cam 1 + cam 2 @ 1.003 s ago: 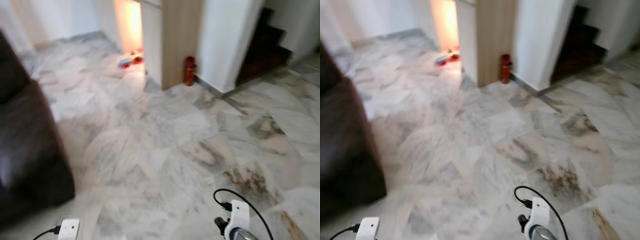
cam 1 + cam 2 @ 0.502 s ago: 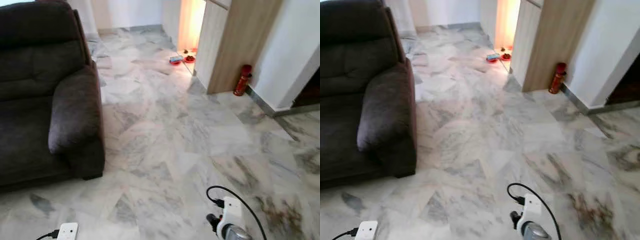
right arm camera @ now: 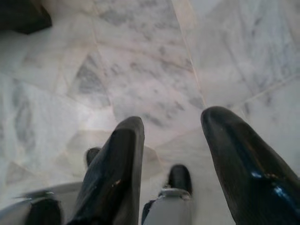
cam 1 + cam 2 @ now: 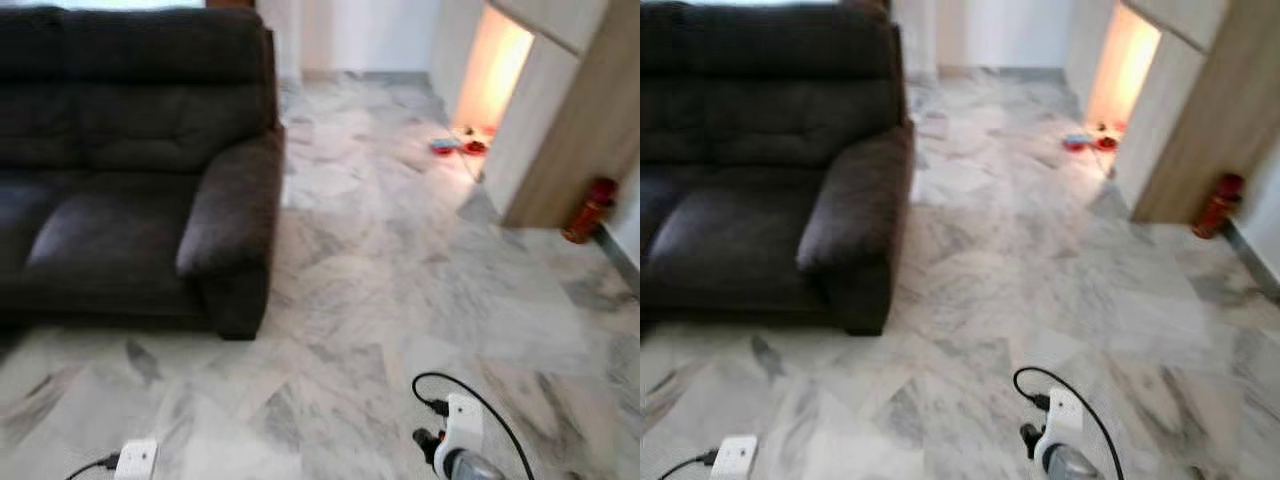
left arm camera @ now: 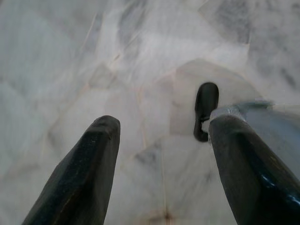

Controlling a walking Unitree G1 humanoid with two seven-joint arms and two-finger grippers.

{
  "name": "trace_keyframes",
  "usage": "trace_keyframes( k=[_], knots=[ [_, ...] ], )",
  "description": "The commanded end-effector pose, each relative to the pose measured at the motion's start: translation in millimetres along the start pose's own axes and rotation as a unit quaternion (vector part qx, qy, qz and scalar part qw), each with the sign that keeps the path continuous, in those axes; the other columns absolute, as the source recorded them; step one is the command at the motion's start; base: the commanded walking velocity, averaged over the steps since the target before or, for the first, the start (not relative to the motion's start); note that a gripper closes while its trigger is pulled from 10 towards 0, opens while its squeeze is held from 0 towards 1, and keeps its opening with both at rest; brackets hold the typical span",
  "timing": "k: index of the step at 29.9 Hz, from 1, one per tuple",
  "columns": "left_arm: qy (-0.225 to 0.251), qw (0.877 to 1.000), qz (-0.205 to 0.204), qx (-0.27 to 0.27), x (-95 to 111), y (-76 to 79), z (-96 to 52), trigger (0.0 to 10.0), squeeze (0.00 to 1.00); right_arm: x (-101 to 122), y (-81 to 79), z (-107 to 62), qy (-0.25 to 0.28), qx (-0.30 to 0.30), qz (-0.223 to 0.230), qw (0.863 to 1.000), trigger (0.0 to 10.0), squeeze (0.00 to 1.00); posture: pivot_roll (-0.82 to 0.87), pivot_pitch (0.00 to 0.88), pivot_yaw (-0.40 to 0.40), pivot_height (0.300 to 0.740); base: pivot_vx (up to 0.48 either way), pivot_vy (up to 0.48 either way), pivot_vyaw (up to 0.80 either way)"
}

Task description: Move the pillow to the sofa from floor

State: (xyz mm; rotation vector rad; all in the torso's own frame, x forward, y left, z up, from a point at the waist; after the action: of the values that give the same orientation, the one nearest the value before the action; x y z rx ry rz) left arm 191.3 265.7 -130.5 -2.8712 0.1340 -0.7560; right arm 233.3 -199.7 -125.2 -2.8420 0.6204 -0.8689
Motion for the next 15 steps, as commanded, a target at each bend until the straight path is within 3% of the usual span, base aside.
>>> trace_keyframes(
  k=[1, 8, 15],
  knots=[
    [-0.010, 1.000, 0.004, 0.003, -5.0, -4.6, -1.0, 10.0, 0.00, -0.2, -6.2, 0.8, -0.001, 0.006, 0.000, 1.000, 10.0, 0.00, -0.03, 0.000, -0.018, 0.740, 0.000, 0.000, 0.70],
    [-0.008, 1.000, 0.002, 0.003, -3.4, -5.4, -0.9, 10.0, 0.00, 0.9, -7.8, 1.1, -0.001, 0.007, 0.004, 1.000, 10.0, 0.00, -0.03, 0.018, -0.016, 0.740, 0.000, 0.000, 0.66],
    [-0.008, 1.000, 0.011, 0.003, -2.4, -6.4, -0.9, 10.0, 0.00, -0.2, -8.5, 1.3, -0.002, 0.005, 0.020, 1.000, 10.0, 0.00, -0.02, 0.025, -0.013, 0.740, 0.000, 0.000, 0.00]
  ],
)
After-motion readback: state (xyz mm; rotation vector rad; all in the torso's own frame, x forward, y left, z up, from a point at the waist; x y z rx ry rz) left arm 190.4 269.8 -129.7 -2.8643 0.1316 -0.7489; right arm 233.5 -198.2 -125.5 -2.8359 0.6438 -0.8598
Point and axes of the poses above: a point about 5 cm out from each wrist's last joint towards the gripper, its own z axis pointing out of the wrist towards the gripper, its own x axis along the axis of the wrist's last joint, y = z × x, the point moved 6 cm from there along z, pointing out of the wrist towards the gripper, and after that the axes turned 9 degrees about z, right-handed, at the moved point
